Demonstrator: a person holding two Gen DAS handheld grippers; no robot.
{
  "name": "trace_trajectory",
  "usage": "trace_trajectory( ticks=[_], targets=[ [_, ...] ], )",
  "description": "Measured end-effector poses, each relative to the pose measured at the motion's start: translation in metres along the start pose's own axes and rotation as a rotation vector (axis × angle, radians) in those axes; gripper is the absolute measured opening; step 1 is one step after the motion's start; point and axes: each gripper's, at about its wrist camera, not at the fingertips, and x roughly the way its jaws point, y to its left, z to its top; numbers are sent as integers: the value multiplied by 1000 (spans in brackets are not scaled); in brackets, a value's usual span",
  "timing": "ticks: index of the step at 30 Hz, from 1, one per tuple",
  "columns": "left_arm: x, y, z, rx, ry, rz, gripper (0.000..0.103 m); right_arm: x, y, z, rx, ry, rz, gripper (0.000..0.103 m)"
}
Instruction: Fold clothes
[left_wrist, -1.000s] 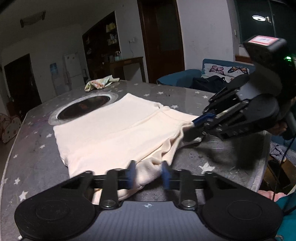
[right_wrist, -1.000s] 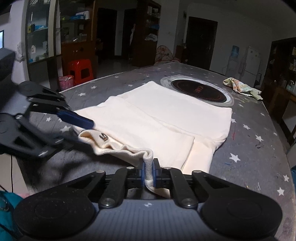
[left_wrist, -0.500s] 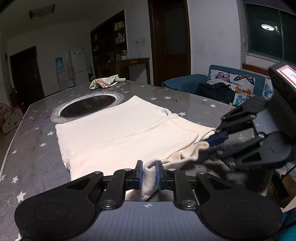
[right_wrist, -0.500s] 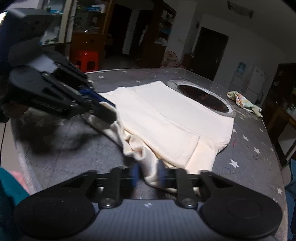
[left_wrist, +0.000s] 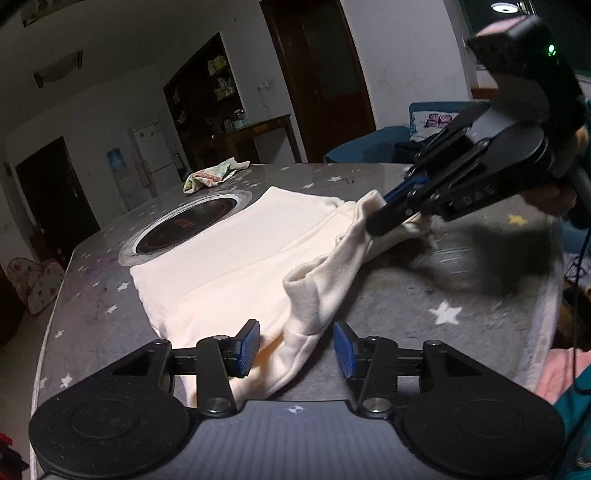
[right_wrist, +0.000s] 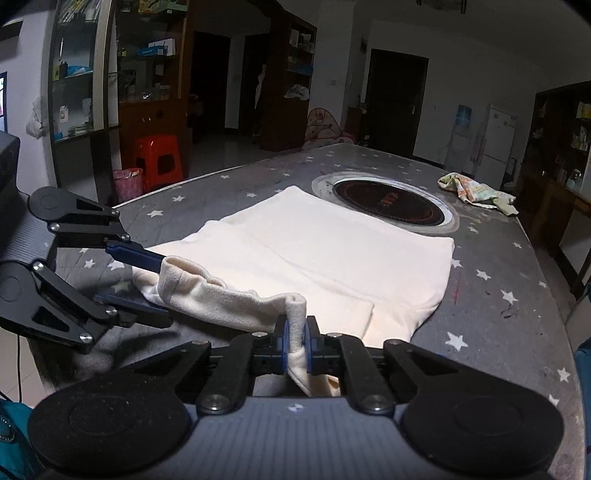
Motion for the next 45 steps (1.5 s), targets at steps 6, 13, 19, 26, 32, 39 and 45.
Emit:
trace_trajectory(
  ticks=[6,13,19,26,32,39,45],
  targets=[
    [7,1,-6,36,12,-7,18,1,1,-2,1,3,-10,7],
    [0,10,-5,-27,-3,-27,8,-5,8,-6,-3,-6,-7,6],
    [-17,10,-2,-50,-13,-41,8,-20,14,-5,-29,-15,14,5],
    [-50,6,-2,-74,-24,-61,8,-51,23,-4,-44,-25,86,5],
    [-89,1,-2,-90,-47,-86,8,-85,36,-2,-68,-42,160,5],
    [-126,-5,6,-77,-94,-89,7,-123,52,2,-94,-76,191,5],
    [-128,0,19,-51,-130,-54,7,-132,50,14,-98,-108,175,4]
  ],
)
